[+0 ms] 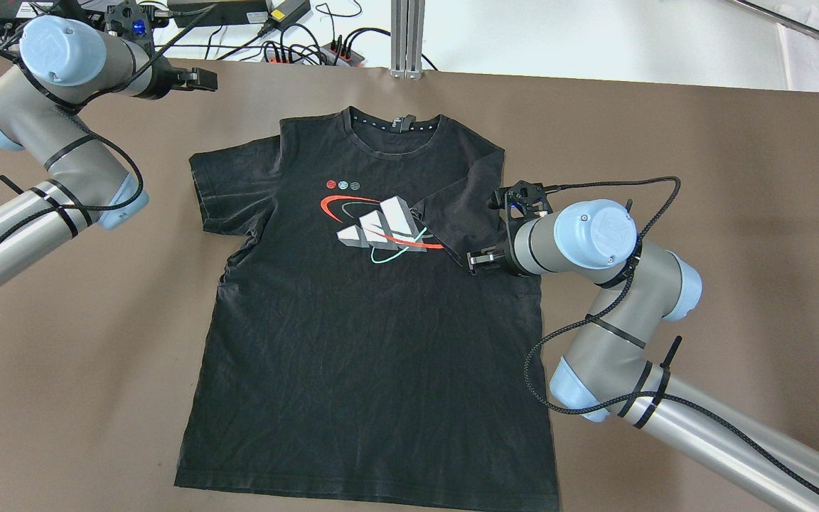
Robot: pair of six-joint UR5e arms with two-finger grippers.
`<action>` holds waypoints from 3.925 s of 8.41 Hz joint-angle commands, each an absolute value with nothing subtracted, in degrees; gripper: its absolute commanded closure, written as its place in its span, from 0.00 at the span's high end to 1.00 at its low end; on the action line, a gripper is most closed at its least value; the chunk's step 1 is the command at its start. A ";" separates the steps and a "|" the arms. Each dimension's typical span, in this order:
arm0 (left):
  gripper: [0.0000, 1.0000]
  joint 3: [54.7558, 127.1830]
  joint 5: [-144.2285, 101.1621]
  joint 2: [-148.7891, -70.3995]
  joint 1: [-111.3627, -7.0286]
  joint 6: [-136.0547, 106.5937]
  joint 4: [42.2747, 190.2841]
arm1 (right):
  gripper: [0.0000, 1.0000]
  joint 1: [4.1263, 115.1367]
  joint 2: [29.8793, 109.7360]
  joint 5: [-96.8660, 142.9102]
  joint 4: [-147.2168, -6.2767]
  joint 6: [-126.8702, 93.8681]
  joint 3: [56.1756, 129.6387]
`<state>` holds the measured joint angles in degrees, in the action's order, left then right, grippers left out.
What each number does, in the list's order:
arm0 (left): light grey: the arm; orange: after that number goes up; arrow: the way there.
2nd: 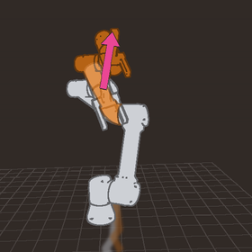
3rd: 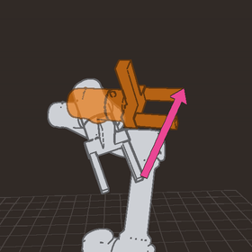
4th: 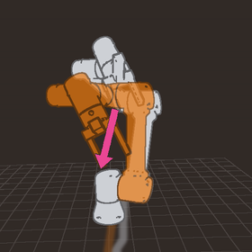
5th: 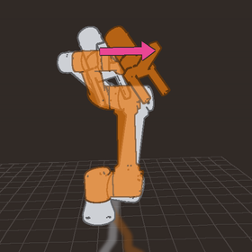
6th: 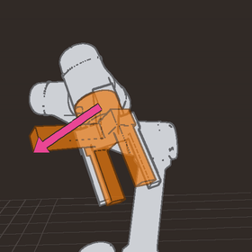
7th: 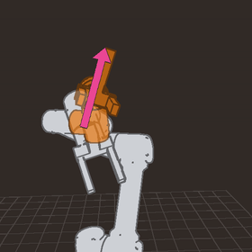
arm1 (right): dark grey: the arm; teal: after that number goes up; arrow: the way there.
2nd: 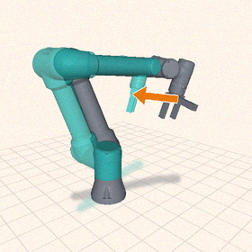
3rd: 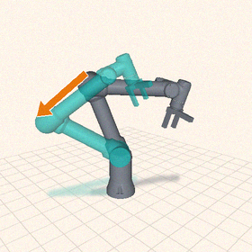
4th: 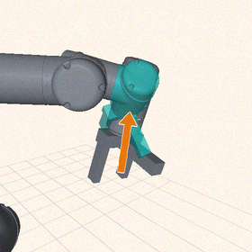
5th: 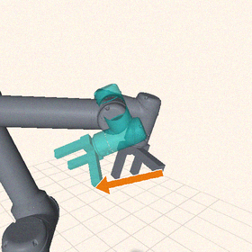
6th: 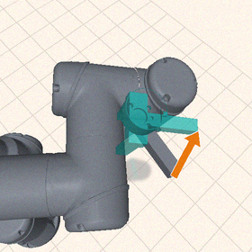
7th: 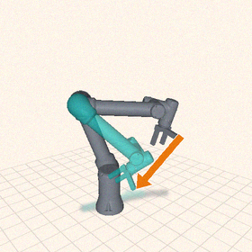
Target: Fold clothes
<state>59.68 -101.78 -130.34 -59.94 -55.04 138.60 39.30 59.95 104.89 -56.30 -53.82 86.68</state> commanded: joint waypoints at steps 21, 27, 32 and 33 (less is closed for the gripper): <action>1.00 58.45 -101.78 -131.13 -60.56 -55.02 138.52 | 0.00 45.53 36.47 87.80 -44.91 -72.16 43.95; 1.00 57.74 -101.78 -131.13 -60.64 -55.02 138.60 | 0.00 48.07 35.60 87.72 -44.91 -67.79 44.03; 1.00 57.74 -101.51 -131.31 -60.64 -55.11 138.60 | 0.95 48.52 35.24 86.40 -44.91 -66.80 43.95; 1.00 57.74 -101.77 -131.40 -60.56 -55.11 138.69 | 0.94 48.52 35.24 86.40 -44.91 -64.71 44.03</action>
<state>57.72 -101.58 -131.23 -60.64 -55.10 138.61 48.49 35.28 86.76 -44.91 -66.93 43.99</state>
